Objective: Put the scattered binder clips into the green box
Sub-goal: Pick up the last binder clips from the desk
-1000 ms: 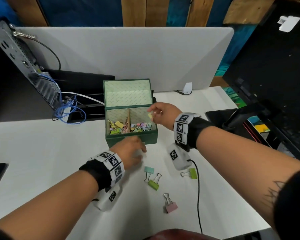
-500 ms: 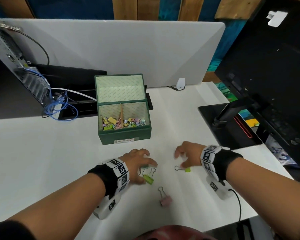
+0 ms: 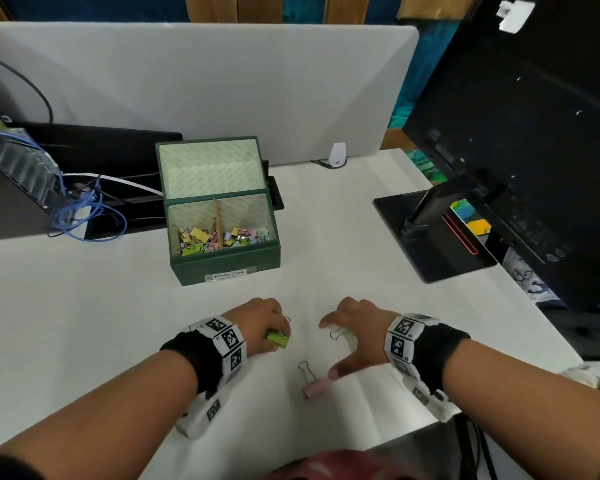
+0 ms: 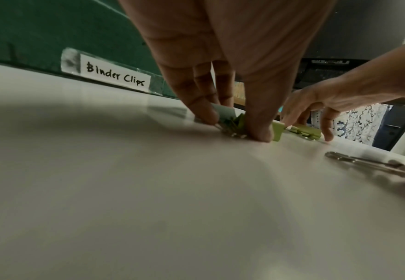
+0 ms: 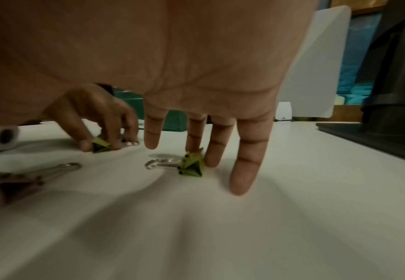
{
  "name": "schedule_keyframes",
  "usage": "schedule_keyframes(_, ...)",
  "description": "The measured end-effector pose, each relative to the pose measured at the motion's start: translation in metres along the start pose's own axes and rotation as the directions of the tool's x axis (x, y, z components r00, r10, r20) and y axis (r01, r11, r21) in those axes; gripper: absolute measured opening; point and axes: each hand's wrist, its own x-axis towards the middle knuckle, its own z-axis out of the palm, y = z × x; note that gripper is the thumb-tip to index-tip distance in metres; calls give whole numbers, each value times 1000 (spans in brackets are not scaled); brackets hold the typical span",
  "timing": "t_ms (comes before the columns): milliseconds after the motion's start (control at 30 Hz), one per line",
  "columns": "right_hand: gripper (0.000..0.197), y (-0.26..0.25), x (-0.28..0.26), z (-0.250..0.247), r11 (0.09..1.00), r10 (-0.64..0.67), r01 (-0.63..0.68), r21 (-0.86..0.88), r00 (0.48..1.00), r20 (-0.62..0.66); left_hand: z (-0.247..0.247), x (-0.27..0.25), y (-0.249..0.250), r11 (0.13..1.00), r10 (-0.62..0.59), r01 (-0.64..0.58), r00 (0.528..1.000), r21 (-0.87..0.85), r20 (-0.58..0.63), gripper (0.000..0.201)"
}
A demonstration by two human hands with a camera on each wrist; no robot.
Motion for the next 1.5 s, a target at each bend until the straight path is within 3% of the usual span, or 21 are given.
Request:
schedule_keyframes(100, 98, -12, -2, 9, 998, 4, -2, -64, 1000, 29, 1, -1, 1, 1000, -10, 10, 1000, -2, -8, 36)
schedule_keyframes(300, 101, -30, 0, 18, 991, 35, -32, -134, 999, 21, 1, -3, -1, 1000, -16, 16, 1000, -6, -26, 34)
schedule_keyframes(600, 62, -27, 9, 18, 992, 18, -31, -119, 994, -111, -1, -6, 0, 999, -49, 49, 999, 5, 3, 36)
schedule_keyframes(800, 82, -32, 7, 24, 985, -77, 66, -160, 995, -61, -1, -10, 1, 998, -61, 61, 998, 16, -7, 34)
schedule_keyframes(900, 67, -36, 13, 28, 963, -138, 123, -241, 989, -47, -1, -12, 2, 996, -80, 81, 996, 24, -28, 33)
schedule_keyframes(1000, 45, -34, 18, 23, 968, -147, 129, -214, 986, -72, -3, -13, 3, 990, -124, 125, 992, 58, -15, 34)
schedule_keyframes(1133, 34, -26, 23, 11, 954, -195, 178, -241, 979, -51, -5, -16, 2, 980, -191, 191, 982, 55, -9, 34)
schedule_keyframes(1500, 22, -7, 43, -8, 995, -6, 21, 100, 989, -150, -14, -20, -6, 961, -277, 275, 956, -35, -94, 33)
